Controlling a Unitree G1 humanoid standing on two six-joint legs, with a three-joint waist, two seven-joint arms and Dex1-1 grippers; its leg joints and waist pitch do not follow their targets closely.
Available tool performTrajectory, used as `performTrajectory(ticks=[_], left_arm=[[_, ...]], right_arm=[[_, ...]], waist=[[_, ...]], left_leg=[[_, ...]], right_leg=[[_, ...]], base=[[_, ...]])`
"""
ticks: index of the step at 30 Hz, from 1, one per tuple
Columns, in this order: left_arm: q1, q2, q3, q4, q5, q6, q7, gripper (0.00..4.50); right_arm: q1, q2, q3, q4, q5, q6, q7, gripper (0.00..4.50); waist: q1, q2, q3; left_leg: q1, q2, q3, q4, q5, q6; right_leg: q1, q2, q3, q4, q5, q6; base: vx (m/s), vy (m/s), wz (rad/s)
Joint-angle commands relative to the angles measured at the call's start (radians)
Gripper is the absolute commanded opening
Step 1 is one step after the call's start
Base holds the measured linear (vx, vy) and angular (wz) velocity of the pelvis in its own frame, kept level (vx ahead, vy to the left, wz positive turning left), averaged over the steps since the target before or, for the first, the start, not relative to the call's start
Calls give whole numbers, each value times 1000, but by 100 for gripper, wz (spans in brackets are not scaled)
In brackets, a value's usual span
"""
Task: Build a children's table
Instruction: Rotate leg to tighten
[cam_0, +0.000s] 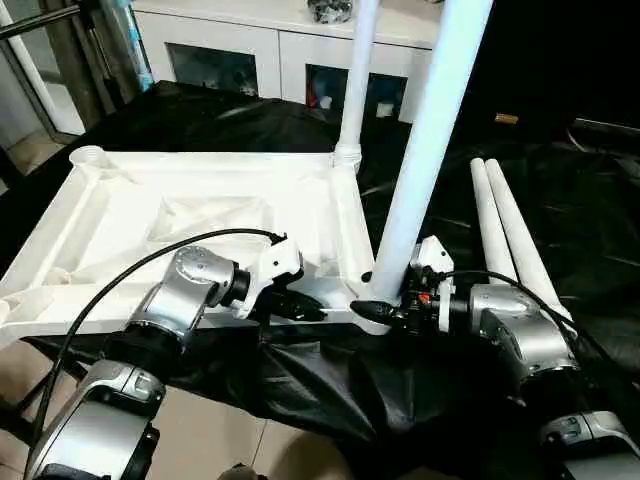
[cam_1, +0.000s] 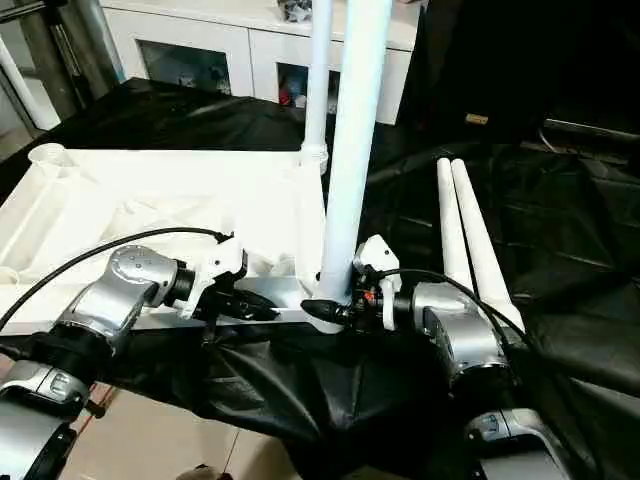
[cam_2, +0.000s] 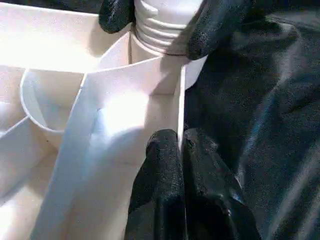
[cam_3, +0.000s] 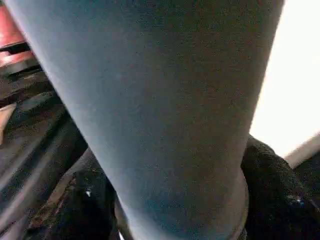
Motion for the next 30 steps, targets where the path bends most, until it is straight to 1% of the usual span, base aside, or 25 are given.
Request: performTrajectory(ticks=[1, 2, 3, 4, 5, 6, 7, 8, 10, 11, 13, 14, 15, 16, 17, 18, 19, 21, 22, 23, 24, 25, 26, 28, 30], left_arm=[[-40, -71, 15, 10, -11, 2, 117, 0], [-49, -83, 21, 23, -4, 8, 154, 0], [-61, -98, 28, 37, 5, 16, 198, 0], [-75, -116, 36, 55, 14, 31, 253, 0], [-87, -133, 43, 68, 19, 42, 297, 0], [-98, -149, 50, 81, 25, 51, 343, 0], [-106, -160, 54, 90, 29, 56, 375, 0], [-113, -175, 58, 97, 31, 61, 406, 0], [-123, -207, 64, 104, 33, 75, 464, 0], [-126, -224, 64, 106, 36, 77, 490, 0], [-126, -228, 63, 105, 36, 77, 495, 0], [-123, -240, 60, 102, 31, 65, 484, 0], [-123, -241, 60, 101, 31, 63, 483, 0], [-121, -248, 60, 99, 25, 58, 472, 0], [-118, -250, 58, 94, 21, 53, 459, 0], [-110, -247, 52, 82, 15, 42, 428, 0], [-109, -246, 51, 82, 15, 42, 427, 0], [-96, -228, 42, 70, 13, 34, 390, 0], [-93, -222, 39, 67, 11, 31, 379, 0], [-84, -209, 34, 58, 8, 27, 351, 0], [-71, -191, 27, 45, 0, 19, 307, 0], [-65, -183, 24, 38, -4, 16, 286, 0], [-59, -175, 21, 31, -6, 12, 267, 0], [-46, -160, 14, 13, -14, 3, 223, 0], [-23, -123, 3, -25, -33, 4, 132, 0]], right_arm=[[-7, 75, 51, 56, -33, -2, -79, 276], [-18, 90, 40, 85, -44, -7, -135, 276], [-31, 109, 26, 117, -56, -3, -205, 276], [-50, 131, 15, 160, -78, -8, -300, 276], [-63, 150, 7, 193, -86, -12, -360, 275], [-79, 171, -6, 226, -93, -10, -430, 275], [-89, 185, -16, 249, -94, -7, -480, 275], [-105, 206, -38, 276, -89, -1, -549, 275], [-137, 249, -85, 331, -74, -2, -695, 274], [-149, 268, -89, 353, -81, -32, -738, 274], [-151, 272, -85, 357, -86, -45, -739, 274], [-155, 280, -79, 364, -93, -68, -718, 309], [-155, 280, -79, 364, -93, -70, -716, 344], [-163, 286, -88, 375, -85, -77, -704, 344], [-167, 284, -87, 377, -86, -84, -689, 346], [-172, 278, -83, 381, -88, -92, -669, 346], [-172, 277, -82, 381, -88, -93, -668, 356], [-166, 260, -65, 357, -86, -117, -600, 385], [-164, 255, -60, 349, -83, -125, -572, 385], [-153, 241, -52, 322, -67, -128, -505, 385], [-136, 218, -40, 282, -48, -123, -416, 385], [-127, 208, -34, 263, -40, -121, -378, 385], [-119, 196, -26, 249, -36, -118, -345, 385], [-107, 176, -15, 228, -31, -122, -292, 385], [-76, 126, 3, 169, -8, -115, -161, 385]], waist=[[-2, -1, -61], [-7, 1, -57], [-12, 0, -55], [-15, -1, -54], [-23, 1, -51], [-28, -2, -52], [-29, -1, -53], [-33, -1, -50], [-35, -1, -53], [-34, 0, -55], [-33, 0, -56], [-32, -2, -57], [-30, -1, -59], [-31, -1, -59], [-31, -1, -59], [-30, 0, -59], [-31, 0, -59], [-31, 0, -58], [-30, 0, -60], [-29, 0, -61], [-27, -2, -61], [-24, -3, -63], [-27, 2, -63], [-28, -1, -65], [-24, 0, -65]], left_leg=[[12, 45, -15, -65, -216, 36], [13, 44, -16, -67, -241, 24], [15, 44, -20, -70, -263, 12], [16, 43, -20, -71, -274, 5], [23, 42, -22, -72, -307, -14], [23, 38, -24, -70, -319, -17], [23, 38, -26, -70, -323, -15], [26, 39, -23, -69, -330, -8], [24, 38, -24, -69, -321, -5], [22, 38, -23, -70, -309, -5], [23, 38, -21, -68, -308, 2], [18, 38, -21, -69, -299, 11], [16, 40, -20, -70, -284, 16], [15, 39, -19, -69, -275, 20], [15, 39, -19, -69, -275, 20], [13, 39, -18, -69, -271, 28], [11, 38, -18, -69, -269, 28], [13, 39, -19, -70, -271, 29], [11, 39, -18, -68, -269, 33], [10, 40, -18, -68, -259, 40], [9, 41, -17, -67, -247, 52], [8, 41, -16, -65, -234, 64], [7, 40, -16, -65, -222, 66], [6, 41, -15, -65, -200, 70], [6, 44, -13, -64, -190, 78]], right_leg=[[48, -92, 52, -87, -303, -196], [44, -91, 52, -93, -351, -186], [44, -91, 51, -95, -393, -175], [43, -90, 51, -97, -412, -170], [35, -91, 50, -102, -464, -161], [38, -93, 49, -107, -502, -145], [39, -95, 48, -109, -511, -141], [32, -93, 50, -114, -520, -136], [33, -93, 51, -112, -513, -134], [34, -91, 51, -111, -485, -134], [34, -91, 53, -110, -456, -142], [38, -90, 53, -106, -426, -148], [41, -90, 54, -101, -389, -156], [42, -89, 55, -98, -361, -167], [42, -89, 55, -98, -361, -167], [44, -90, 55, -97, -349, -175], [46, -90, 55, -96, -346, -176], [46, -90, 54, -96, -353, -176], [48, -91, 55, -96, -348, -176], [50, -91, 55, -94, -327, -180], [51, -90, 55, -92, -299, -186], [54, -91, 56, -89, -275, -190], [54, -90, 57, -87, -261, -195], [56, -89, 55, -84, -232, -207], [56, -89, 54, -82, -212, -221]], base=[[0, 0, 0], [0, 0, 0], [0, 0, 0], [0, 0, 0], [0, 0, 0], [0, 0, 0], [0, 0, 0], [0, 0, 0], [0, 0, 0], [0, 0, 0], [0, 0, 0], [0, 0, 0], [0, 0, 0], [0, 0, 0], [0, 0, 0], [0, 0, 0], [0, 0, 0], [0, 0, 0], [0, 0, 0], [0, 0, 0], [0, 0, 0], [0, 0, 0], [0, 0, 0], [0, 0, 0], [0, 0, 0]])
